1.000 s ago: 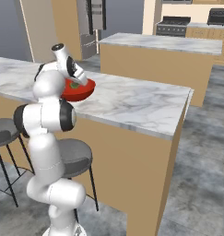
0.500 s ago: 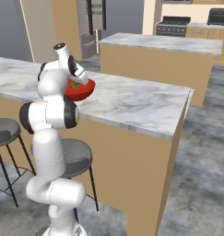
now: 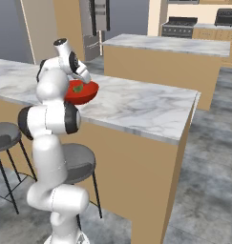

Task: There is a bowl on the dining counter. Grab a lemon wedge from the fridge and place it in the bowl. Then get the liquor bottle and glass cup from the cabinet and place them next to the bowl.

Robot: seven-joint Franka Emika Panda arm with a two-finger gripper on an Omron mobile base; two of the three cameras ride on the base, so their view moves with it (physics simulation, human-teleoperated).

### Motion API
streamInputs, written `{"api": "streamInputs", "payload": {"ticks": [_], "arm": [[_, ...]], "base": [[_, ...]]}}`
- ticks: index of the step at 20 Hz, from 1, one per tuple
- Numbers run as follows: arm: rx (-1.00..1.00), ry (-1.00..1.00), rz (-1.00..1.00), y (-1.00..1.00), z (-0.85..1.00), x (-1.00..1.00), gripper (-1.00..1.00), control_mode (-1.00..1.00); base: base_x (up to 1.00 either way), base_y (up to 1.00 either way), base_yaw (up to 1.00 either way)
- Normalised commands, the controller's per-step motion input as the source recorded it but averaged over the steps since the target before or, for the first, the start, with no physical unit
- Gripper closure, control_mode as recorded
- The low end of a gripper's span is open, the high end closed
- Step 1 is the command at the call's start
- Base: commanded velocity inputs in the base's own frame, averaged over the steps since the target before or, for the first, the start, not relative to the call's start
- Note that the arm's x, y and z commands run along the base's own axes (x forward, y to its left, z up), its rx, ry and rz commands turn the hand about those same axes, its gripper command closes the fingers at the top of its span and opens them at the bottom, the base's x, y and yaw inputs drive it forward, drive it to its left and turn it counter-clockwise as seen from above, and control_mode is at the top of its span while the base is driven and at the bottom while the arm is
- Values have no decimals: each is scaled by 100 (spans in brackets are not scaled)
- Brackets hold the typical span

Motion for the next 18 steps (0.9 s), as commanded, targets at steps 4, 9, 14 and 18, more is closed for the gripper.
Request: {"api": "streamInputs", "payload": {"ticks": [4,9,14,18], "arm": [[20,-26,0,-26,100,-71,-100,-100],[11,-13,0,-30,100,-99,-100,-100],[0,0,6,-39,60,-100,-100,-100],[-7,0,9,-45,13,-100,-100,-100]], "base": [[0,0,0],[0,0,0],[0,0,0],[0,0,0]]}}
